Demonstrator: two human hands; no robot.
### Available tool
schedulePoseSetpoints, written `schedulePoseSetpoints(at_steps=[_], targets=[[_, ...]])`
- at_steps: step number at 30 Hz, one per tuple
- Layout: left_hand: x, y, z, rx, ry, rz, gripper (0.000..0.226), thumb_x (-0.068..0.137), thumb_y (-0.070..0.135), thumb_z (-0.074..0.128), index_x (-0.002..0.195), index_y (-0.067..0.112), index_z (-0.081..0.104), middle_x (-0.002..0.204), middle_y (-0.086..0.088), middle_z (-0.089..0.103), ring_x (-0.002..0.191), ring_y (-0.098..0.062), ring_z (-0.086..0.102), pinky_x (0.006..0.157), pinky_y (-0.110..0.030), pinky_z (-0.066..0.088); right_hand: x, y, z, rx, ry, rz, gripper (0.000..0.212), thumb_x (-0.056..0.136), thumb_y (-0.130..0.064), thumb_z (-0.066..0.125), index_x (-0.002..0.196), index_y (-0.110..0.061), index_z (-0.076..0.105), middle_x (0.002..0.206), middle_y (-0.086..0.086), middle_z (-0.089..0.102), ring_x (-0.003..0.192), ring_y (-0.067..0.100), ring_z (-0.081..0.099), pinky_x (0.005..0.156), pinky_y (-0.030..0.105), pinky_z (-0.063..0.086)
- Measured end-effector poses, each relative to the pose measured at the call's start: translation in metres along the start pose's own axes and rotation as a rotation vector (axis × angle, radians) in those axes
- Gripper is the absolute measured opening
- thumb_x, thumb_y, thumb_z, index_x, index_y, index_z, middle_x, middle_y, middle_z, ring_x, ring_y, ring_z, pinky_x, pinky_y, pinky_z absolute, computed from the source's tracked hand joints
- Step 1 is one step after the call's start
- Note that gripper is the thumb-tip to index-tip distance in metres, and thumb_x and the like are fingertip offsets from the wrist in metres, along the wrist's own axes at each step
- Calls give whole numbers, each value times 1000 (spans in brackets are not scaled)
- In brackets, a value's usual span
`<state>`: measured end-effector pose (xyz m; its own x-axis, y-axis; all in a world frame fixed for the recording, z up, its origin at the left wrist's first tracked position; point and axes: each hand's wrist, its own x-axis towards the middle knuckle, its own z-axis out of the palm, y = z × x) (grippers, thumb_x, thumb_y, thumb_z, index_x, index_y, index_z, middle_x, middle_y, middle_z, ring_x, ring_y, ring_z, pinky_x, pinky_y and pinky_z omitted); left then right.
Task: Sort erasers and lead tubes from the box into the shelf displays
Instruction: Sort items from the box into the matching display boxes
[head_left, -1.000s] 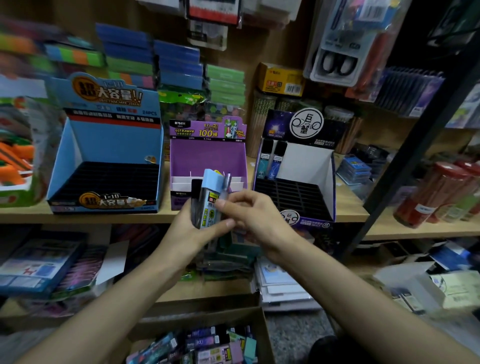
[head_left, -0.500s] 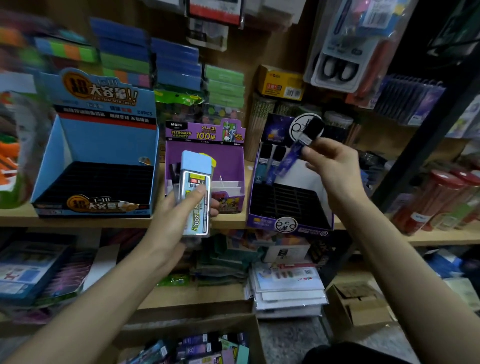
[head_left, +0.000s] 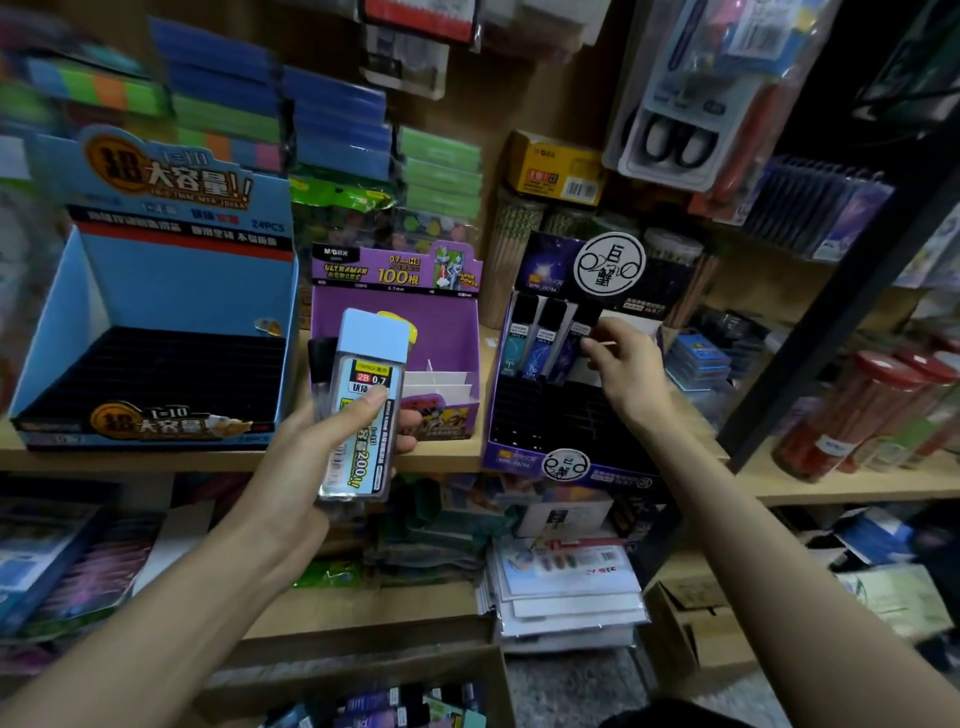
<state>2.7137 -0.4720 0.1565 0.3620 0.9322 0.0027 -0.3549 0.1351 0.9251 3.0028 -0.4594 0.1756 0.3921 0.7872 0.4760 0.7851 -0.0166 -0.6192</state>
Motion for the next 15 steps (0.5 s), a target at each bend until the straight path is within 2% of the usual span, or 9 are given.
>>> schedulePoseSetpoints(at_steps=[2, 4, 7, 9, 11, 15], targets=[[1, -1, -1, -2, -4, 4, 37, 70, 34, 63, 105, 23, 65, 85, -5, 75, 66, -10, 70, 51, -21, 54, 4, 4, -1, 13, -42, 20, 8, 92, -3, 53, 93, -1, 61, 85, 11, 62, 87, 32, 62, 82, 50, 50], [1, -2, -1, 4, -4, 7, 37, 70, 35, 64, 105, 23, 66, 87, -5, 75, 67, -11, 70, 52, -23, 54, 6, 8, 1, 41, -58, 53, 13, 91, -2, 54, 98, 1, 64, 92, 12, 66, 89, 30, 63, 85, 49, 50], [2, -4, 0, 29, -1, 7, 33, 69, 39, 64, 100, 26, 68, 90, -4, 75, 71, -10, 70, 59, -28, 53, 6, 11, 12, 141, 1, 168, 16, 90, -4, 57, 103, 0, 66, 97, 12, 68, 90, 25, 65, 87, 44, 53], [2, -6, 2, 35, 1, 7, 33, 68, 40, 65, 98, 25, 68, 90, -4, 75, 72, -10, 71, 55, -27, 54, 4, 13, 19, 155, 47, 223, 17, 90, -7, 59, 104, -1, 68, 98, 11, 70, 85, 20, 66, 85, 38, 55], [2, -7, 3, 33, 1, 6, 33, 68, 38, 65, 98, 24, 68, 89, -5, 75, 73, -12, 72, 51, -24, 55, 5, 13, 23, 139, 71, 229, 17, 90, -11, 61, 102, -3, 70, 93, 7, 71, 83, 17, 67, 84, 37, 56], [0, -5, 3, 44, -31, 5, 36, 67, 37, 65, 101, 25, 67, 91, -4, 75, 76, -13, 72, 51, -22, 55, 5, 12, 22, 77, 47, 210, 18, 89, -15, 62, 99, -3, 72, 93, 10, 73, 84, 17, 67, 85, 35, 55]])
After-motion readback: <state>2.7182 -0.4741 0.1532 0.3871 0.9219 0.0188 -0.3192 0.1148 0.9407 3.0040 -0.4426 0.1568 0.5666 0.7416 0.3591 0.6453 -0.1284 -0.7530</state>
